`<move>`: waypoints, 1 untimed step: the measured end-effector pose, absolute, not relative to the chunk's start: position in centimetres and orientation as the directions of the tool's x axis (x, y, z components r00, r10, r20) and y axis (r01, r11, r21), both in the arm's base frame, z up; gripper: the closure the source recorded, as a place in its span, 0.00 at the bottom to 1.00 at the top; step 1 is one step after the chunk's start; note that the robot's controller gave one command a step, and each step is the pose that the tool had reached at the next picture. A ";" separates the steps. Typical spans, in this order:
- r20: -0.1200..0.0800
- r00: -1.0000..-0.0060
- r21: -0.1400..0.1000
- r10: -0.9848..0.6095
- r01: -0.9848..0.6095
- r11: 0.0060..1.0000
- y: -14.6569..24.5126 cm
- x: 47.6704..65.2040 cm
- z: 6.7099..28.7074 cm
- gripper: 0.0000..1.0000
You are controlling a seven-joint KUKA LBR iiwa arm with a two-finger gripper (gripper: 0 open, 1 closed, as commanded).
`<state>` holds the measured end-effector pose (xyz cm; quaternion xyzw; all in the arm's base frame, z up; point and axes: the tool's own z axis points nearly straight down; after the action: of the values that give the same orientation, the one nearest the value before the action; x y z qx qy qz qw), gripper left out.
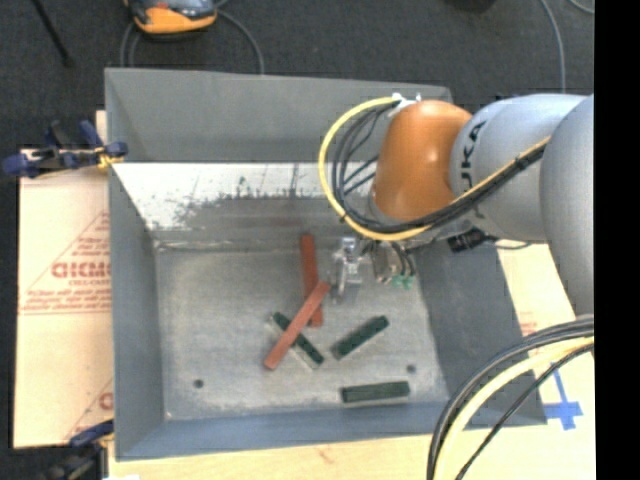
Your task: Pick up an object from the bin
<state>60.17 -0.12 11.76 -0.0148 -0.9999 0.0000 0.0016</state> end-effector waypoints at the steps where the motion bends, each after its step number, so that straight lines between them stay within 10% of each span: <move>1: -0.018 -1.000 -0.002 0.016 0.016 1.000 -2.5 59.3 12.9 1.00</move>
Offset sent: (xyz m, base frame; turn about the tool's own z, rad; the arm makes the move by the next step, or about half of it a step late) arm -0.0263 -0.0593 0.0613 0.1281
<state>59.35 -2.50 12.92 -0.0080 -0.9999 0.0009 -0.0088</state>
